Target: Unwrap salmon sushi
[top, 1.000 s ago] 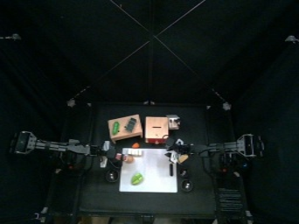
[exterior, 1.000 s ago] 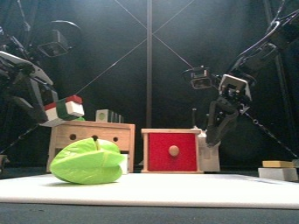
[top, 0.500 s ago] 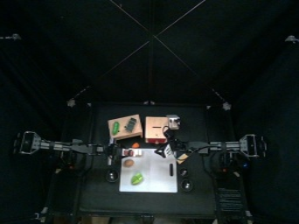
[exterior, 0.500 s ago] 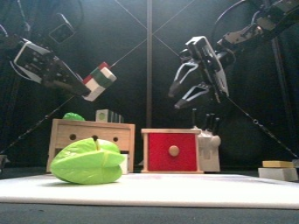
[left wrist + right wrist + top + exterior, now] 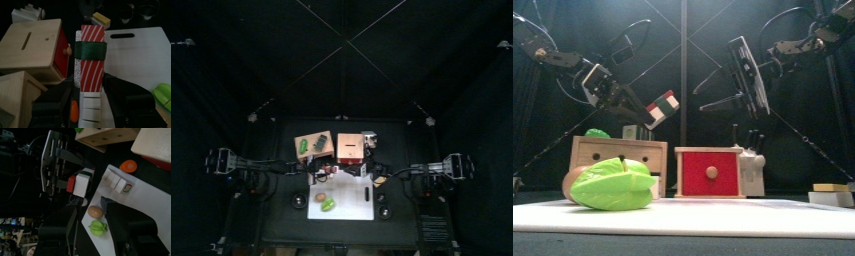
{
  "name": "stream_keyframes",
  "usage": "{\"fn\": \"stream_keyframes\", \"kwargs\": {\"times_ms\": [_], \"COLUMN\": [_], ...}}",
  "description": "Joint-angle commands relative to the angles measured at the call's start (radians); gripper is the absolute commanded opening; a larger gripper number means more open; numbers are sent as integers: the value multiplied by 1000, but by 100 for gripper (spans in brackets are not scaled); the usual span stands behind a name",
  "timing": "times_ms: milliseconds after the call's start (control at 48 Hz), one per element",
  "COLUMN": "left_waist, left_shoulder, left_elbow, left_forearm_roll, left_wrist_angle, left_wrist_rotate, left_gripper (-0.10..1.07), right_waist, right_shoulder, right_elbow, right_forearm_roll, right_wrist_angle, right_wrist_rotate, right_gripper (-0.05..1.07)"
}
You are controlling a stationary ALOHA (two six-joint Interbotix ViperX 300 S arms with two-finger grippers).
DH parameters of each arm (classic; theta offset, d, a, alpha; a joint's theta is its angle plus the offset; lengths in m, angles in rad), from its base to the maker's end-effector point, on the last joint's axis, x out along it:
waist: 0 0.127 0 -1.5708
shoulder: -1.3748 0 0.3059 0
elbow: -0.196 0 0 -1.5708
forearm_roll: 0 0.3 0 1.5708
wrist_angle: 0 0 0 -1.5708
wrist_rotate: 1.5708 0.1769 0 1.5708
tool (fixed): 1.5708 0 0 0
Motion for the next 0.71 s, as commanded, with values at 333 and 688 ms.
{"fn": "stream_keyframes", "kwargs": {"times_ms": [333, 688], "left_waist": [9, 15], "left_shoulder": [55, 103], "left_elbow": [-103, -163], "left_forearm_roll": [-3, 2], "left_wrist_angle": [11, 12], "left_wrist_rotate": [67, 74], "left_gripper": [59, 59], "right_waist": [0, -3], "right_shoulder": [5, 48], "right_elbow": [-57, -106], "right_forearm_roll": [31, 3], "right_wrist_angle": [-12, -12], "right_wrist_rotate": [-3, -3], "right_gripper": [104, 104]}}
